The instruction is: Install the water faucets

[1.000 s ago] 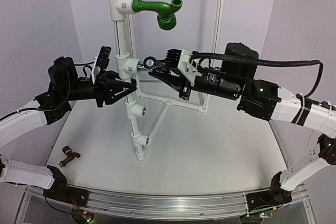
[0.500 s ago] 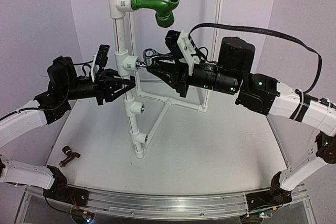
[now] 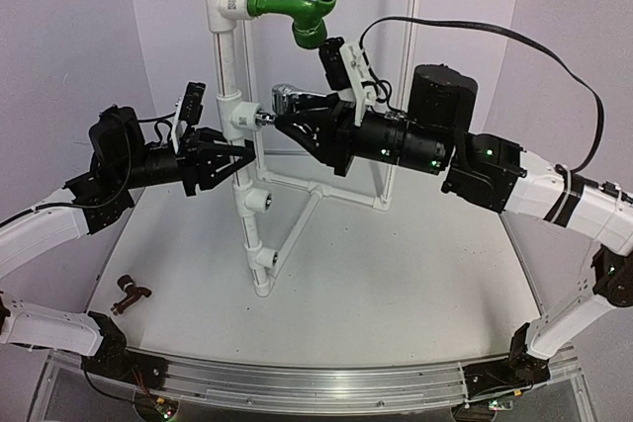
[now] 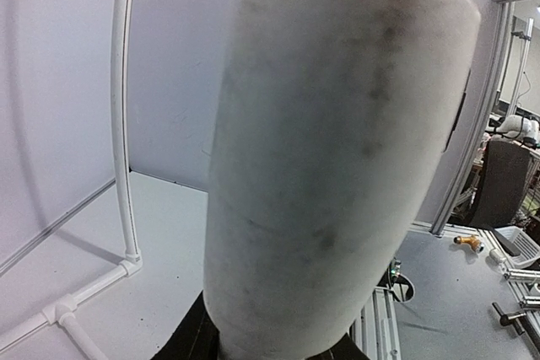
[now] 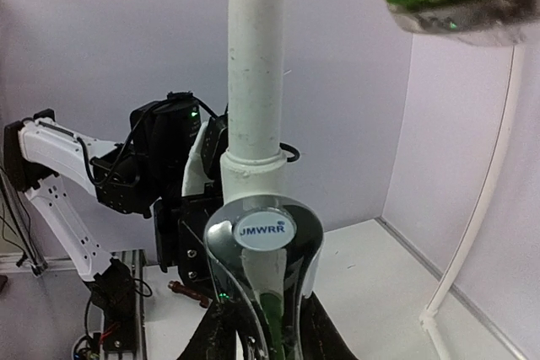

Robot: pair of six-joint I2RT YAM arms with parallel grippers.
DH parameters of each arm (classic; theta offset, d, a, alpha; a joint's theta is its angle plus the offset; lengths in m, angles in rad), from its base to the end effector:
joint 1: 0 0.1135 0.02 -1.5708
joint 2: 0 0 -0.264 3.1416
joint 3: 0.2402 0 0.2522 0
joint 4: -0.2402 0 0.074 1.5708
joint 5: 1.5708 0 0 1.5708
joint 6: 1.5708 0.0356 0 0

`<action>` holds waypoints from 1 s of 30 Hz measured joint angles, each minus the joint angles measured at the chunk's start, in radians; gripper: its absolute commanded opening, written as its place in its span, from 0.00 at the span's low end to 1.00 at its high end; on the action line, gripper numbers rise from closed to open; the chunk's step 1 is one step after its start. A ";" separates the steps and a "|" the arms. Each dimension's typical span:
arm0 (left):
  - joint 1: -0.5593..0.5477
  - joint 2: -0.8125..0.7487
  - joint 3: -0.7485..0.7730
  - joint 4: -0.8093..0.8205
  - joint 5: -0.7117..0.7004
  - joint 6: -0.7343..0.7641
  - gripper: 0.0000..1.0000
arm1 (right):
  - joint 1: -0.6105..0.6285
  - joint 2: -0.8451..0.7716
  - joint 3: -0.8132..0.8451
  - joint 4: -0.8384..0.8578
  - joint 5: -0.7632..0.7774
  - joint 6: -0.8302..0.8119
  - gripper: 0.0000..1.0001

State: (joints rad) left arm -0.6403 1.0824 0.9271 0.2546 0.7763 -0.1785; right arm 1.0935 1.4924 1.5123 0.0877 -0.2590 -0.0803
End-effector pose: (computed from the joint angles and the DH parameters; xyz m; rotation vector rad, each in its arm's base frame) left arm 0.1826 -0.1672 0.3779 0.9921 1.2913 -1.2092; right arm 0.1531 0.3158 0.4532 -1.0345 1.1538 1.0035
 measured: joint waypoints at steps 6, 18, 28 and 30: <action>0.002 -0.001 -0.007 0.009 -0.023 0.015 0.00 | -0.003 0.019 0.020 -0.007 0.007 0.202 0.00; 0.008 -0.011 -0.043 0.043 -0.073 0.057 0.00 | -0.034 0.057 0.048 -0.003 -0.044 0.621 0.00; 0.008 -0.011 -0.053 0.061 -0.101 0.082 0.00 | -0.072 0.087 0.072 0.004 -0.128 1.037 0.00; 0.009 -0.008 -0.053 0.066 -0.110 0.088 0.00 | -0.077 0.092 0.077 0.002 -0.133 1.112 0.00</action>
State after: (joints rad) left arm -0.6318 1.0749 0.8745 0.3201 0.6665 -0.0902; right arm 1.0168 1.5844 1.5895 0.0895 -0.3916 1.0318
